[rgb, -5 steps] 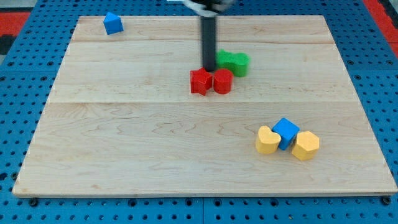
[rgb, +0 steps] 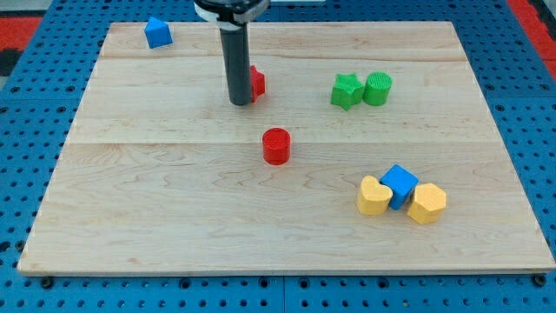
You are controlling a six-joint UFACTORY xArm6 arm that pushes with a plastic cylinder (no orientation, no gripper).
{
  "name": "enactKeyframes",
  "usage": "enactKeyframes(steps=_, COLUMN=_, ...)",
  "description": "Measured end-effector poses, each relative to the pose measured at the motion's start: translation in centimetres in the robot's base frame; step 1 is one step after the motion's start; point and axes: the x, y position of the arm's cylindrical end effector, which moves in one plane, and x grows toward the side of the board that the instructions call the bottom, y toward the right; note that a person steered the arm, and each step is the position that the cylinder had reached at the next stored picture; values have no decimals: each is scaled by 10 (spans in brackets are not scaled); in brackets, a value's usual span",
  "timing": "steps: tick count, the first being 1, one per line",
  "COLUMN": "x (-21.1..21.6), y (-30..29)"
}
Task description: Move the red star towards the top center
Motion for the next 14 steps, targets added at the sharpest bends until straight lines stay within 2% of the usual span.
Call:
enactKeyframes(steps=1, x=-24, y=-15)
enactKeyframes(steps=4, x=-47, y=-28)
enactKeyframes(steps=5, x=-49, y=-30)
enactKeyframes(steps=7, x=-13, y=-30)
enactKeyframes(steps=8, x=-19, y=5)
enactKeyframes(steps=10, x=-92, y=53)
enactKeyframes(steps=13, x=-118, y=55)
enactKeyframes(steps=14, x=-108, y=55)
